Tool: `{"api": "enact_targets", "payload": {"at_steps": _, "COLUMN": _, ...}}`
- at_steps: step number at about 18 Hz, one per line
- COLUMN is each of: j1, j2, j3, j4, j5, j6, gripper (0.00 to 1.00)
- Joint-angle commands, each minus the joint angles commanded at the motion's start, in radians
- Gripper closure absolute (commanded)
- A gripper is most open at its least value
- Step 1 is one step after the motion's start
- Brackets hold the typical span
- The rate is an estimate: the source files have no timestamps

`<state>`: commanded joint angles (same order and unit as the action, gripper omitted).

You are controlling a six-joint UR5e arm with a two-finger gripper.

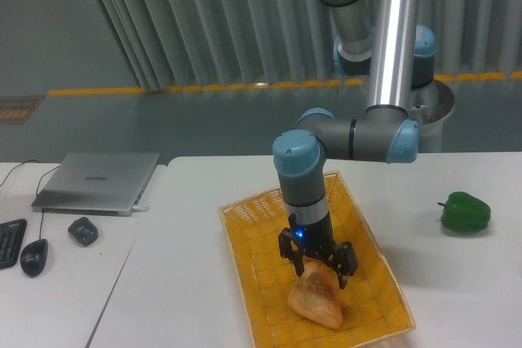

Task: Place the triangular bread on the table
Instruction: 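Lower the gripper onto the triangular bread and close on it, then lift the bread out of the basket toward the green pepper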

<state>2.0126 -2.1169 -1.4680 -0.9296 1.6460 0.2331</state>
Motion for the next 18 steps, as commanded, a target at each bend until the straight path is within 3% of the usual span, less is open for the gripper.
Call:
{"api": "enact_targets", "payload": {"at_steps": 3, "j1": 0.0, "j2": -0.002, "j3": -0.002, "j4": -0.002, "j5": 0.002, "j6": -0.005, "gripper": 0.01}}
{"api": "enact_targets", "payload": {"at_steps": 7, "j1": 0.0, "j2": 0.005, "j3": -0.002, "j4": -0.002, "j5": -0.005, "j6": -0.015, "gripper": 0.45}}
{"api": "enact_targets", "payload": {"at_steps": 8, "j1": 0.0, "j2": 0.006, "j3": -0.003, "j4": -0.002, "j5": -0.005, "j6": -0.015, "gripper": 0.52}}
{"api": "enact_targets", "payload": {"at_steps": 9, "j1": 0.0, "j2": 0.006, "j3": -0.003, "j4": -0.003, "j5": -0.006, "j6": -0.015, "gripper": 0.78}}
{"api": "enact_targets", "payload": {"at_steps": 11, "j1": 0.0, "j2": 0.005, "j3": -0.005, "j4": -0.003, "j5": -0.006, "j6": -0.015, "gripper": 0.79}}
{"api": "enact_targets", "payload": {"at_steps": 14, "j1": 0.0, "j2": 0.005, "j3": -0.006, "j4": -0.005, "j5": -0.006, "j6": -0.017, "gripper": 0.98}}
{"api": "enact_targets", "payload": {"at_steps": 18, "j1": 0.002, "j2": 0.014, "j3": -0.005, "j4": -0.006, "j5": -0.02, "j6": -0.017, "gripper": 0.98}}
